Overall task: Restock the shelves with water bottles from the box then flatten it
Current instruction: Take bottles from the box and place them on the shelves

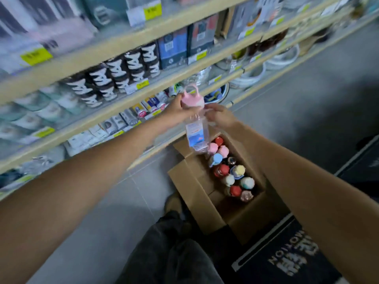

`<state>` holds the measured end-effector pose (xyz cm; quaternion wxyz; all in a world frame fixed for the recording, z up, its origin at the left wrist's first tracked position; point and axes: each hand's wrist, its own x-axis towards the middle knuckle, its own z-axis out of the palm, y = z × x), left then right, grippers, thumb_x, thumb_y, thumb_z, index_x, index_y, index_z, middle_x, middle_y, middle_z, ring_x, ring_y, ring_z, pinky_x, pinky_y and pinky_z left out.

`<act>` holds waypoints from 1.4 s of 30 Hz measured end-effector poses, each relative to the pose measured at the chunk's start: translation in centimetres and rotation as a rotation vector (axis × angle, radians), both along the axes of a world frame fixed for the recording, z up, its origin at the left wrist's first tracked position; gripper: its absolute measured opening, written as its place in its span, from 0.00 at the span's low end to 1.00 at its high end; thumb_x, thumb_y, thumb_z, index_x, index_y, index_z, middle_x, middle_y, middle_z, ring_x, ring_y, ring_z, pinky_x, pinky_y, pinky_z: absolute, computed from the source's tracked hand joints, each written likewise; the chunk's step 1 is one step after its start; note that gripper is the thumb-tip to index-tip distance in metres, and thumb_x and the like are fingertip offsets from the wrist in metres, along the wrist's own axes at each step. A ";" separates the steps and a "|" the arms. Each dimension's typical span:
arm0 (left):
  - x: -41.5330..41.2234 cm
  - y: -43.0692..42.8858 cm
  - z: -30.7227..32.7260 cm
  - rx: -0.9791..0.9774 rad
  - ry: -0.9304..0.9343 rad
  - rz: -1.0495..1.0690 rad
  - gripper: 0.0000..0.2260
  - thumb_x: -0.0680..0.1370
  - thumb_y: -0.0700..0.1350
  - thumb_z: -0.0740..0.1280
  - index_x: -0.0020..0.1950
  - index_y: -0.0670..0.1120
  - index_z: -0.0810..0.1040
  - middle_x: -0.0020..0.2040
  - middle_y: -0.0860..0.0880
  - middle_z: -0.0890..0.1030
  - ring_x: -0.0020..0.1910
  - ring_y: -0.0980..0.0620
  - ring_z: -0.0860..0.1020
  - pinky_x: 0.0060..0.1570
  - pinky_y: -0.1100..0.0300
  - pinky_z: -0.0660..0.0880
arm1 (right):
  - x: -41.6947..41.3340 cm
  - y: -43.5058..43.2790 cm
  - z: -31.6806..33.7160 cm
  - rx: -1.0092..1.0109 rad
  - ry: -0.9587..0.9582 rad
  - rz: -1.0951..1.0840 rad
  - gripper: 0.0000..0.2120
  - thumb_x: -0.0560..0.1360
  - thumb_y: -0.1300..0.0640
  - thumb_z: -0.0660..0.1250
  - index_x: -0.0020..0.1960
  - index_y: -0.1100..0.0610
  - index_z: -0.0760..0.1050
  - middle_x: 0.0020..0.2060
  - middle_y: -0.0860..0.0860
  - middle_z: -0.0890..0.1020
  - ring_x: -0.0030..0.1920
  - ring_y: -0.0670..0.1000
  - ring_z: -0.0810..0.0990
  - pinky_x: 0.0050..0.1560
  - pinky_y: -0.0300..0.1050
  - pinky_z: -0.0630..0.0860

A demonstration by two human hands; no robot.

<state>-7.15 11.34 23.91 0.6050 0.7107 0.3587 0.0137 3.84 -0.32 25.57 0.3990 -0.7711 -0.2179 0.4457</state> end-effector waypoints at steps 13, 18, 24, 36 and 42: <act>-16.3 3.3 22.7 0.119 -0.247 0.522 0.12 0.77 0.55 0.65 0.58 0.53 0.74 0.52 0.46 0.81 0.44 0.50 0.79 0.52 0.55 0.76 | -12.9 8.0 20.2 0.246 -0.190 0.673 0.27 0.75 0.62 0.69 0.69 0.57 0.61 0.39 0.45 0.74 0.34 0.37 0.74 0.31 0.27 0.67; -24.1 4.4 29.8 0.209 -0.304 0.637 0.15 0.77 0.55 0.65 0.58 0.47 0.76 0.54 0.45 0.81 0.48 0.49 0.79 0.50 0.55 0.77 | -19.8 11.0 27.7 0.375 -0.251 0.823 0.22 0.73 0.57 0.71 0.64 0.51 0.67 0.45 0.42 0.78 0.45 0.41 0.76 0.34 0.30 0.71; -33.3 4.7 36.8 0.345 -0.385 0.703 0.18 0.76 0.52 0.68 0.63 0.45 0.74 0.54 0.47 0.81 0.48 0.50 0.80 0.52 0.56 0.76 | -28.4 13.2 34.5 0.494 -0.272 0.850 0.24 0.71 0.56 0.73 0.63 0.50 0.68 0.43 0.49 0.81 0.38 0.45 0.79 0.34 0.36 0.72; -57.2 5.5 48.8 0.583 -0.556 0.855 0.13 0.78 0.50 0.65 0.59 0.45 0.74 0.49 0.49 0.79 0.46 0.54 0.77 0.45 0.60 0.75 | -52.6 17.0 47.5 0.828 -0.326 0.926 0.08 0.73 0.55 0.72 0.44 0.51 0.72 0.35 0.45 0.79 0.31 0.40 0.78 0.33 0.33 0.74; -66.2 5.1 51.3 0.578 -0.610 0.882 0.19 0.80 0.54 0.59 0.65 0.44 0.72 0.53 0.47 0.77 0.47 0.52 0.77 0.44 0.60 0.74 | -63.4 18.3 51.4 0.969 -0.299 0.894 0.27 0.60 0.36 0.73 0.47 0.53 0.71 0.39 0.52 0.77 0.40 0.50 0.76 0.42 0.47 0.71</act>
